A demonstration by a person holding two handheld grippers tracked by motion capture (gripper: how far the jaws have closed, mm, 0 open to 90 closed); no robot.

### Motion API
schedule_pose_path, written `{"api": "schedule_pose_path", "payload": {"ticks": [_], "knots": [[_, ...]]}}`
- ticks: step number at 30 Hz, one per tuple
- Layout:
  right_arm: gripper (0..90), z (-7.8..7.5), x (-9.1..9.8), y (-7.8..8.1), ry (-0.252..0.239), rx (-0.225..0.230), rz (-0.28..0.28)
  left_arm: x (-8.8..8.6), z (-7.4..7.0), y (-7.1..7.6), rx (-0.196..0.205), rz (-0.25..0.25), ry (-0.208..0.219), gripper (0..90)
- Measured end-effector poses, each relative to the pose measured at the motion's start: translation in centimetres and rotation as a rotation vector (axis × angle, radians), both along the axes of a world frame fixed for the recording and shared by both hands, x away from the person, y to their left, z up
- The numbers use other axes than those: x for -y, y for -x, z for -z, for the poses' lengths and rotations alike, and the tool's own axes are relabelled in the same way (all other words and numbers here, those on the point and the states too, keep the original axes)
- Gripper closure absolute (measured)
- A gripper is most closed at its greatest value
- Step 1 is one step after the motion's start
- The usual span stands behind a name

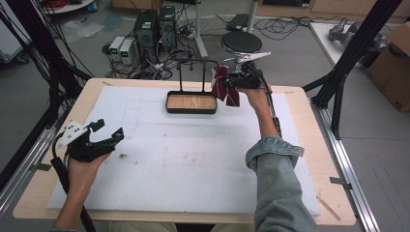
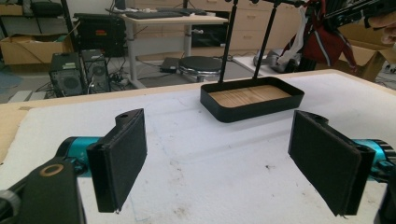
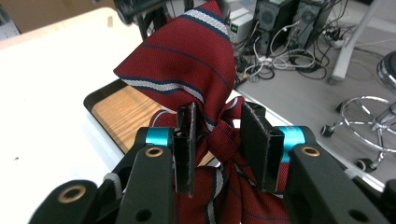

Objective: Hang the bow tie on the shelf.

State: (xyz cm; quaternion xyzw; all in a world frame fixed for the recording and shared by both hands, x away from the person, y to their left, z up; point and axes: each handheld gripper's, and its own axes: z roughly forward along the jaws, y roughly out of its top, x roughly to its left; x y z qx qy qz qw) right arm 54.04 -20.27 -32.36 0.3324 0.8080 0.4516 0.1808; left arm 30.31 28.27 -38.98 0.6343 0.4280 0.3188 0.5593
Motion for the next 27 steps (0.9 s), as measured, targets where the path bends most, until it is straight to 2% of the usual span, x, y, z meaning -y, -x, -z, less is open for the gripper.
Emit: {"api": "schedule_pose_path", "payload": {"ticks": [4,10,12,15,17,20,24,25,27], "knots": [[66.2,0.4,-0.7,-0.1,0.018,0.000,0.000,0.0,0.0,0.0,0.002,0.003,0.001,19.7],[66.0,1.0,-1.3,-0.5,0.030,-0.005,0.041,0.0,-0.1,0.0,0.002,0.005,0.000,19.7],[65.5,1.4,-1.5,-0.6,0.050,-0.010,0.053,0.1,0.0,0.0,0.001,0.005,0.000,19.7],[64.5,1.6,-1.6,-0.8,0.040,-0.012,0.061,0.1,0.0,0.0,0.002,0.008,0.000,19.7],[63.1,1.8,-1.7,-0.9,0.014,-0.017,0.050,0.1,0.0,0.0,0.002,0.008,-0.001,19.7],[63.1,2.0,-2.1,-0.9,0.029,-0.017,0.057,0.2,0.0,0.0,0.001,0.008,-0.001,19.7],[61.9,2.2,-2.2,-1.0,0.025,-0.018,0.064,0.1,0.0,0.0,0.003,0.009,0.000,19.7],[57.1,2.0,-2.1,-0.9,0.026,-0.014,0.066,0.1,-0.1,0.0,0.002,0.006,0.001,19.7],[54.7,2.0,-2.1,-0.9,0.024,-0.017,0.065,0.1,-0.1,0.0,0.003,0.006,0.004,19.7]]}}
